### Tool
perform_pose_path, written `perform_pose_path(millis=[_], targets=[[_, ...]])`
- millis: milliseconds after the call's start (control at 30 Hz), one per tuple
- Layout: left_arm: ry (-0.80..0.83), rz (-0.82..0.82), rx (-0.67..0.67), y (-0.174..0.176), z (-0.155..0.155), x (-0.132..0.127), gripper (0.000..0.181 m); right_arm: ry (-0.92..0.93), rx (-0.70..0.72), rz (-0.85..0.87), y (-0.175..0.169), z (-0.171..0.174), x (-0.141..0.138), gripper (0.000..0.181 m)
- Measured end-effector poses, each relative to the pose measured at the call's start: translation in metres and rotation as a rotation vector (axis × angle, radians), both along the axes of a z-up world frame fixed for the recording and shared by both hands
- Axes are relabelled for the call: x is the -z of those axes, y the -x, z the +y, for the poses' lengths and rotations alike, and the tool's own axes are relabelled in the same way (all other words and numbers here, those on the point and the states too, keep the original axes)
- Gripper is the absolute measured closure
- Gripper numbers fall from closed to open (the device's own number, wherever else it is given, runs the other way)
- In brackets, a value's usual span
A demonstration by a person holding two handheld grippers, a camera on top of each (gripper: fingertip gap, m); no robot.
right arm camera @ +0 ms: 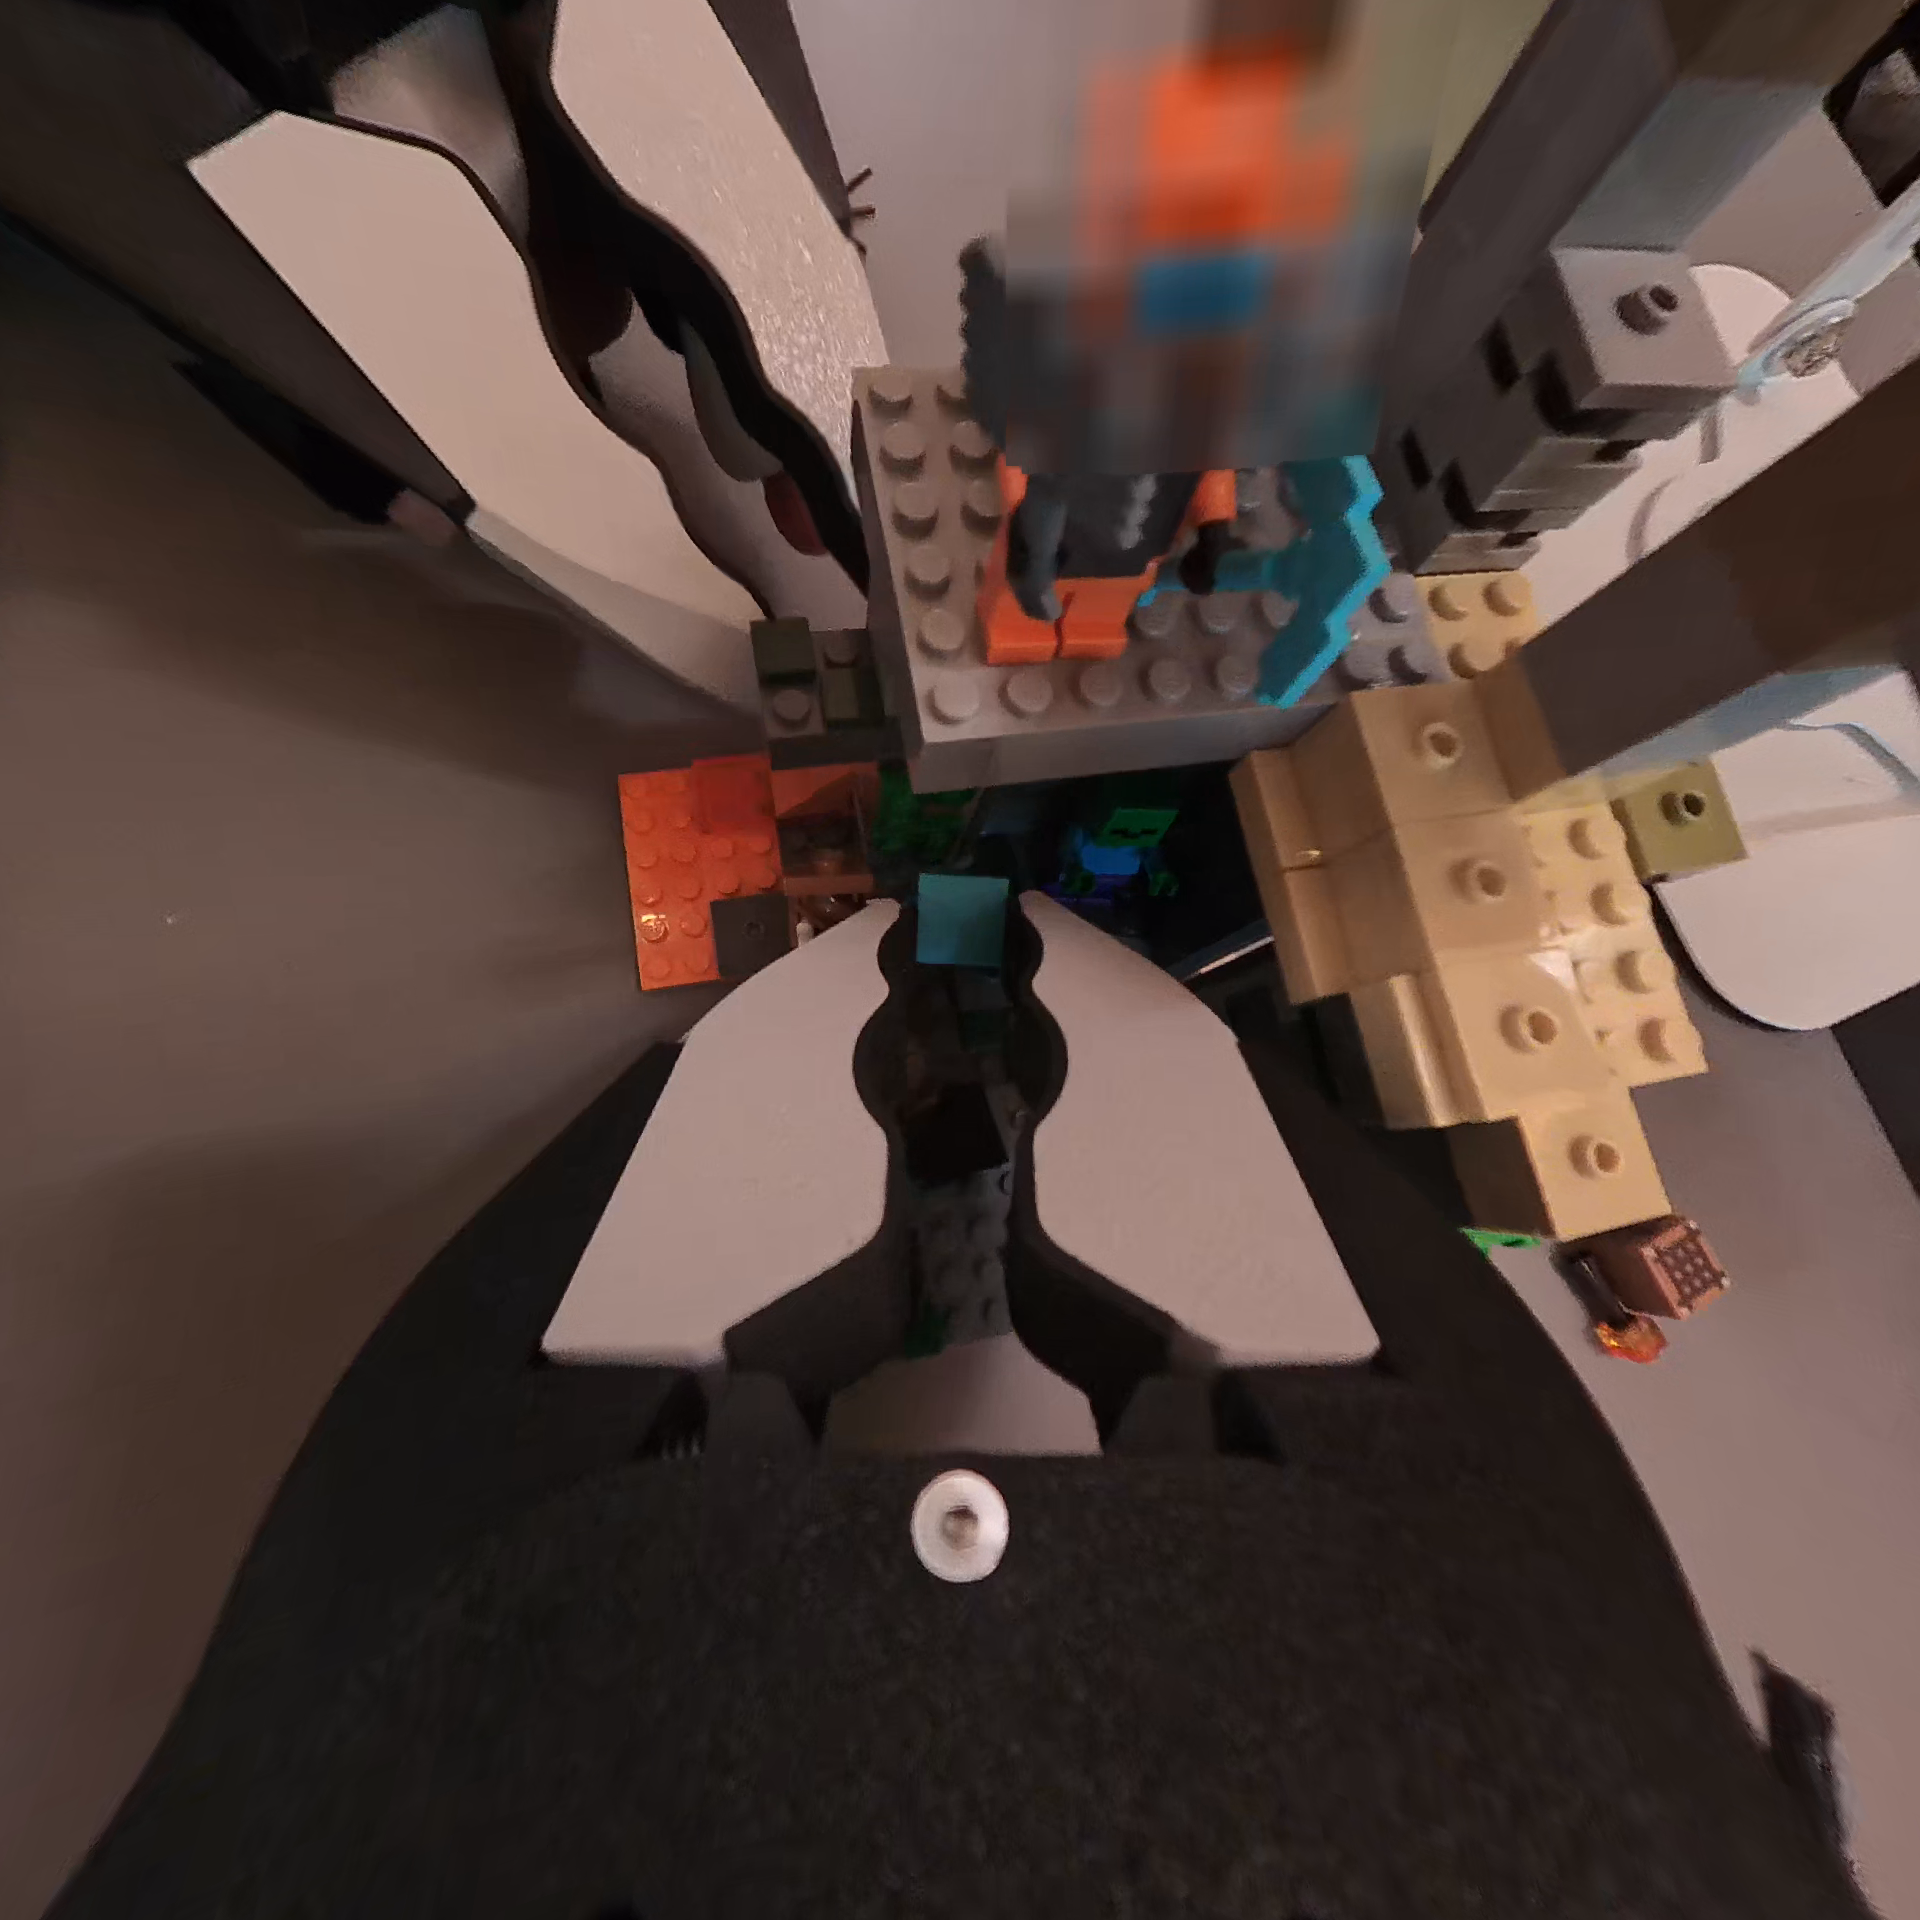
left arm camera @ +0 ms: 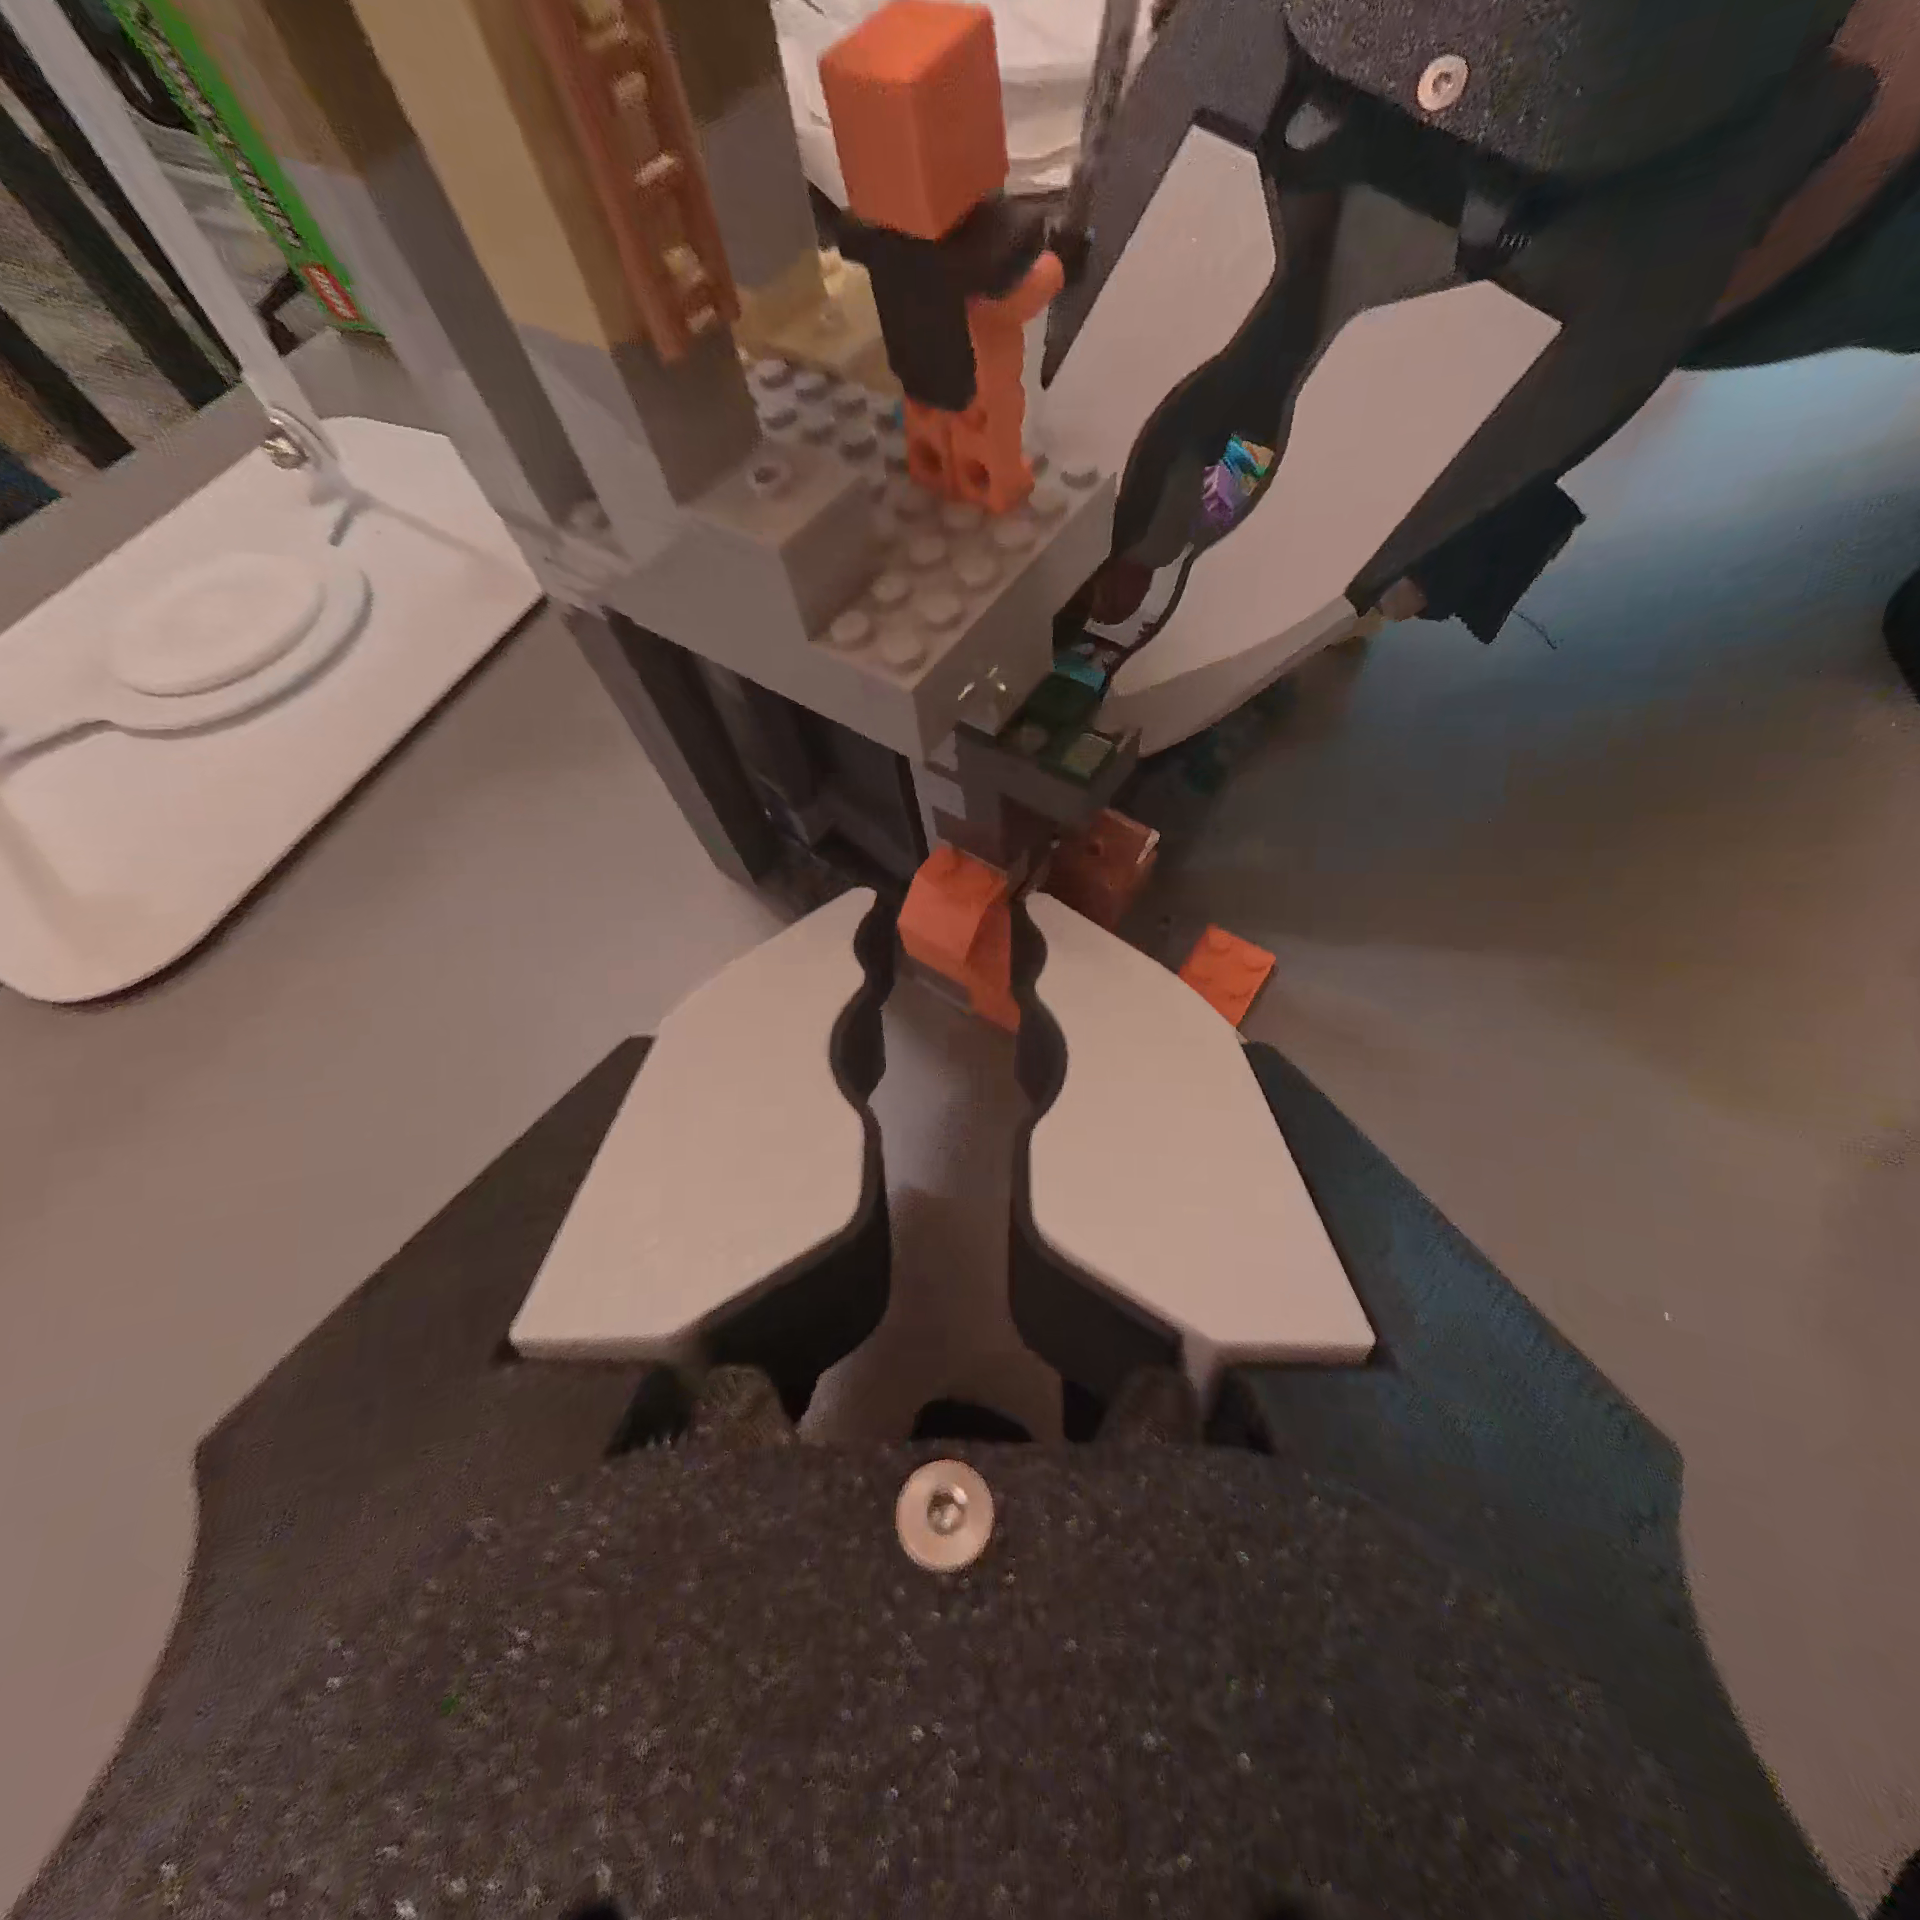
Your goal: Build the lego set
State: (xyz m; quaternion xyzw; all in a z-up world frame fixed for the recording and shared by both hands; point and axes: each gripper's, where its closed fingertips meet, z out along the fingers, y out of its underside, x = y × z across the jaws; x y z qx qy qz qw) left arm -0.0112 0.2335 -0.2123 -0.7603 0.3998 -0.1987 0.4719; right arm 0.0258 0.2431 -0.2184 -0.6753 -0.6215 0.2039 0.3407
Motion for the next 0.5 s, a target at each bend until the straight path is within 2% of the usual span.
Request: perform_pose_path(millis=[133,300,500], targets=[[0.009,0.07,0.013,-0.001,0.004,0.012,0.165,0.022,-0.023,-0.016,0.001,-0.001,0.004,0.166],[0.02,0.101,0.043,-0.001,0.004,0.013,0.165,0.033,-0.033,-0.012,0.002,-0.001,0.004,0.165],[0.08,0.118,0.052,-0.003,-0.003,0.018,0.154,0.048,-0.021,0.007,0.002,0.0,0.004,0.165]])
